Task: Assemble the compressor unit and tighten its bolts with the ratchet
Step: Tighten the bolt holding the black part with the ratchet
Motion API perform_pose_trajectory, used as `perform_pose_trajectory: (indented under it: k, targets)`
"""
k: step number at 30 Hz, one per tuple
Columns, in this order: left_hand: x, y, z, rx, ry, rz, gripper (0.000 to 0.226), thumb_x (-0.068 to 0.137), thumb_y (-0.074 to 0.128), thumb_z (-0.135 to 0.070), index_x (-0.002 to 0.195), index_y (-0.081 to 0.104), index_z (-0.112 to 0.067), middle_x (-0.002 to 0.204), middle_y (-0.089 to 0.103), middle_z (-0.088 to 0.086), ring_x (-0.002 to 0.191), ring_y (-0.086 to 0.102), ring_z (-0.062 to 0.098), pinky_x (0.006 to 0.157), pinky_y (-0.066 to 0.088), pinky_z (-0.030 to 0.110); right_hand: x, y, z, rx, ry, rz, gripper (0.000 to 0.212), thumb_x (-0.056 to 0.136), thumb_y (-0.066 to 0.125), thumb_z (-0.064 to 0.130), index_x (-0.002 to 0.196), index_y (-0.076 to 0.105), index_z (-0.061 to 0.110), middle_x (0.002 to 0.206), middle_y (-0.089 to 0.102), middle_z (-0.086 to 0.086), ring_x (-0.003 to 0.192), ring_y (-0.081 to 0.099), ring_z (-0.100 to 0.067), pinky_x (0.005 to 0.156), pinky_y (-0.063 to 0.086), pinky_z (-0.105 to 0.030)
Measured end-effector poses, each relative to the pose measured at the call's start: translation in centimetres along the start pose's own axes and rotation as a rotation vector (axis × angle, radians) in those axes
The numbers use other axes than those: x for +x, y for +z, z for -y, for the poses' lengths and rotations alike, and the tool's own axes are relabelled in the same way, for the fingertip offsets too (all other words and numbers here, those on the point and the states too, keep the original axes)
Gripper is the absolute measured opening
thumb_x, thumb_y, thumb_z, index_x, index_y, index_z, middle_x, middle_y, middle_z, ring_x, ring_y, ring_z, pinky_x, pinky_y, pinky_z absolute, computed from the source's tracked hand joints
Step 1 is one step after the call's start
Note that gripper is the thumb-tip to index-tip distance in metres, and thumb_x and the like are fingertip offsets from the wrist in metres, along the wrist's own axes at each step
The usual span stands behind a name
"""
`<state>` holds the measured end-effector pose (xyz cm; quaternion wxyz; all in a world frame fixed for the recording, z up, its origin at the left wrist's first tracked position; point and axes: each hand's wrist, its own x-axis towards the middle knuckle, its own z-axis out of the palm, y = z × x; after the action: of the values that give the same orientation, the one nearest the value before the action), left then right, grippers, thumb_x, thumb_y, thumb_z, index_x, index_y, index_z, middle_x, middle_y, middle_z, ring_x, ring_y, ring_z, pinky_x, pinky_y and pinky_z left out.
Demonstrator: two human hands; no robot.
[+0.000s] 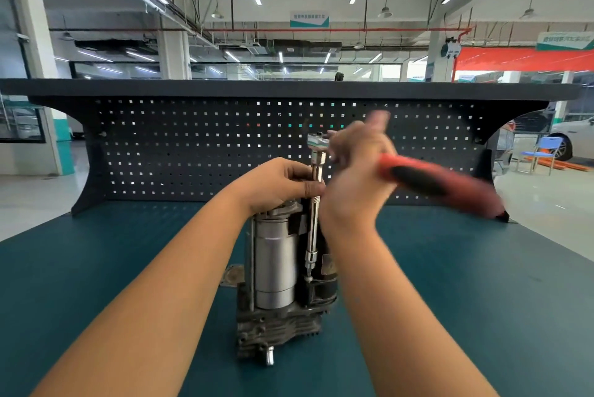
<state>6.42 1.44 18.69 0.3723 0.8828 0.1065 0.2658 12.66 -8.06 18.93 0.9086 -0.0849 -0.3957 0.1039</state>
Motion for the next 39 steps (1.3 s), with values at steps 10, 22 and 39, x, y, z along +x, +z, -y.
perform_pose_trajectory:
  k: [10, 22, 39]
  targets:
    - [1.1, 0.0, 0.9, 0.166, 0.044, -0.076, 0.013, 0.089, 0.059, -0.022, 0.078, 0.065, -0.023, 0.079, 0.066, -0.002, 0.077, 0.061, 0.009, 0.075, 0.052, 0.030, -1.6, -0.1, -0.1, -0.749, -0.402, 0.259, 0.045, 0.089, 0.047, 0.030, 0.048, 0.035, 0.016, 0.053, 0.031, 0.015, 0.053, 0.031, -0.002, 0.063, 0.032, -0.028]
    - [0.2, 0.0, 0.0, 0.051, -0.038, 0.024, 0.024, 0.079, 0.062, -0.040, 0.087, 0.074, -0.021, 0.087, 0.074, -0.006, 0.082, 0.065, 0.003, 0.078, 0.046, 0.013, 2.1, -1.7, 1.6, 0.026, 0.144, -0.120, 0.057, 0.102, 0.035, 0.027, 0.046, 0.035, 0.020, 0.043, 0.031, 0.004, 0.047, 0.032, -0.015, 0.060, 0.033, -0.028]
    - [0.2, 0.2, 0.1, 0.097, 0.008, 0.014, 0.019, 0.091, 0.060, -0.026, 0.075, 0.071, -0.030, 0.065, 0.066, -0.021, 0.061, 0.055, -0.011, 0.060, 0.040, 0.007, 0.1, -0.9, 1.0, -0.401, -0.063, -0.021, 0.054, 0.098, 0.035, 0.032, 0.048, 0.035, 0.013, 0.049, 0.035, 0.005, 0.050, 0.035, -0.009, 0.057, 0.035, -0.022]
